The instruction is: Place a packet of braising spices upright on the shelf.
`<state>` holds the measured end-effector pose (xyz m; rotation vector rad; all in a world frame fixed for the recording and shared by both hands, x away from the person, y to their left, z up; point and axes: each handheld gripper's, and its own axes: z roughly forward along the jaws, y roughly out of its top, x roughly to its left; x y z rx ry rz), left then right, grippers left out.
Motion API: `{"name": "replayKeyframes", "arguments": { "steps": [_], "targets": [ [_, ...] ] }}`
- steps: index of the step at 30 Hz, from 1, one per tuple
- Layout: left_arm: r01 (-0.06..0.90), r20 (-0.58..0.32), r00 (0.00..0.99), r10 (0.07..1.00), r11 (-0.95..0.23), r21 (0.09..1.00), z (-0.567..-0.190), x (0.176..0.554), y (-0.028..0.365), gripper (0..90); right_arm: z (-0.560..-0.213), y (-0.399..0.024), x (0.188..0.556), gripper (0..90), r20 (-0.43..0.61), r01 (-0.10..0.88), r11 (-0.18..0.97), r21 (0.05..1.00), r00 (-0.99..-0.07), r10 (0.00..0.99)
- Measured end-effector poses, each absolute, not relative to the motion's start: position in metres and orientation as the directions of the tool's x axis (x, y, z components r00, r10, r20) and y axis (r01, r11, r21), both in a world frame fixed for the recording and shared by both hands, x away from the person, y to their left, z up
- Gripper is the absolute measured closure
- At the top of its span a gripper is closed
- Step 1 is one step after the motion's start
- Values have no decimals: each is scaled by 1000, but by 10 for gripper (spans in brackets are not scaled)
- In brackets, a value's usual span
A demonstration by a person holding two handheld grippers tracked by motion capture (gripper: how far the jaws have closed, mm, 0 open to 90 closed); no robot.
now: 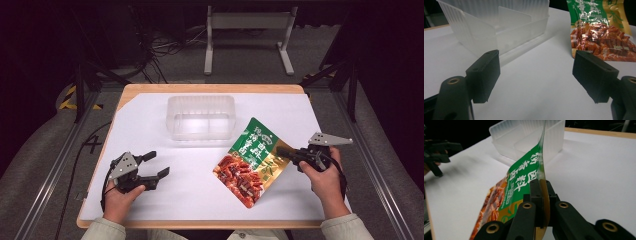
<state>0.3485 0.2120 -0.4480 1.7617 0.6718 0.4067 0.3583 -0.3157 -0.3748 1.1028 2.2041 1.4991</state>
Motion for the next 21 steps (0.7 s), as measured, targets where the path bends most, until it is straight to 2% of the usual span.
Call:
{"name": "replayKeyframes", "arguments": {
  "steps": [11,21],
  "targets": [
    [215,-49,787,616,-199,956,-447,347,209,229,-337,-296,342,898,211,414,177,893,-732,648],
    [214,-45,786,617,-202,956,-446,346,210,229,-303,-281,325,899,173,359,206,910,-782,598]
  ]
}}
